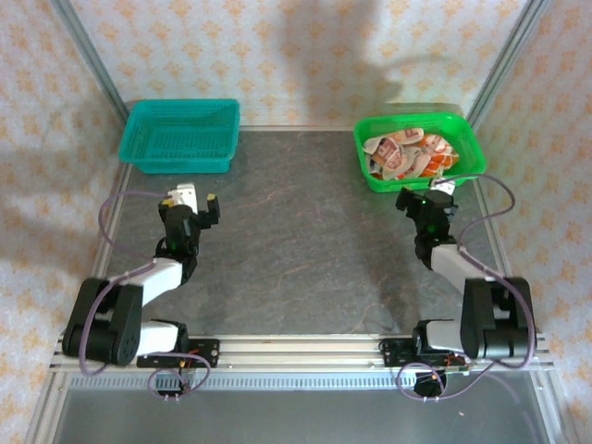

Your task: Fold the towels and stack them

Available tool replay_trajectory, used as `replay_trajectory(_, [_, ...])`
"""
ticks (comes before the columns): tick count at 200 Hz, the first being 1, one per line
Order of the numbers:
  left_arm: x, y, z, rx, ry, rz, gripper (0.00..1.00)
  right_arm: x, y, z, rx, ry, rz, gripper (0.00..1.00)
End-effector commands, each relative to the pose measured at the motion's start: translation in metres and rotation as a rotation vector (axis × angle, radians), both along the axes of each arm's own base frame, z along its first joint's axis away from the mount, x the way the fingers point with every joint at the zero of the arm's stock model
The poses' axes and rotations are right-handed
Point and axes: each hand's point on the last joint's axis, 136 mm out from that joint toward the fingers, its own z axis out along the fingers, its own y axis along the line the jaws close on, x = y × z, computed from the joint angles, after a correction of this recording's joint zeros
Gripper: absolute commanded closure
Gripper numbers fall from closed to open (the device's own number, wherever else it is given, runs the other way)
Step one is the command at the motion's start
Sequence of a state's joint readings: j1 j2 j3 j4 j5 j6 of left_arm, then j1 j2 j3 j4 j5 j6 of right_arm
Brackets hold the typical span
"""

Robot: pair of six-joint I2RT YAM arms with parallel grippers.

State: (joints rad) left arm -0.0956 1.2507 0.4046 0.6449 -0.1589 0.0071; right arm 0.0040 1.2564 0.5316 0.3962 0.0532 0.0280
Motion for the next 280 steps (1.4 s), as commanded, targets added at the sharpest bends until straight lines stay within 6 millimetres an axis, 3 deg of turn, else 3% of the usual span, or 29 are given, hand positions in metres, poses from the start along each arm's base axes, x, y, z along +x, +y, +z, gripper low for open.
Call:
replay_trajectory(1, [-0.015,0.016,0.017,-0.072,0.049,0.148,0.00,-0.028,-0.013,-0.002,0.028,0.074,-0.103,0.01])
replay_trajectory(23, [-0.029,0.022,0.030,-0.185,0.100,0.230,0.00,-0.039,-0.016,0.022,0.118,0.045,-0.173,0.01])
replay_trajectory(42, [-0.034,0.013,0.047,-0.291,0.147,0.220,0.00,-0.042,-0.020,0.041,0.229,0.044,-0.252,0.01])
replay_trajectory(71, [-0.027,-0.015,0.058,-0.374,0.251,0.087,0.00,-0.011,0.001,0.064,0.237,0.113,-0.113,0.01])
replay_trajectory(110, [-0.018,-0.033,0.045,-0.438,0.427,0.053,0.00,0.043,0.017,0.049,0.179,0.356,-0.034,0.00])
replay_trajectory(147, [-0.008,-0.037,0.046,-0.424,0.540,0.062,0.00,0.090,0.020,0.022,0.119,0.501,-0.047,0.24])
replay_trajectory(168, [-0.006,-0.038,0.049,-0.422,0.514,0.044,0.00,0.110,0.022,0.003,0.123,0.554,-0.051,0.28])
replay_trajectory(208, [-0.007,-0.041,0.048,-0.441,0.488,0.026,0.00,0.128,0.031,-0.031,0.133,0.625,-0.049,0.43])
replay_trajectory(222, [-0.008,-0.042,0.044,-0.440,0.509,0.022,0.00,0.130,0.035,-0.038,0.147,0.644,-0.048,0.53])
replay_trajectory(234, [-0.008,-0.041,0.041,-0.434,0.533,0.029,0.00,0.131,0.038,-0.036,0.137,0.639,-0.049,0.79])
replay_trajectory(247, [-0.008,-0.041,0.040,-0.430,0.551,0.035,0.00,0.132,0.040,-0.027,0.123,0.611,-0.056,1.00])
replay_trajectory(280, [-0.004,-0.044,0.047,-0.447,0.535,0.022,0.00,0.131,0.037,0.026,0.081,0.490,-0.089,1.00])
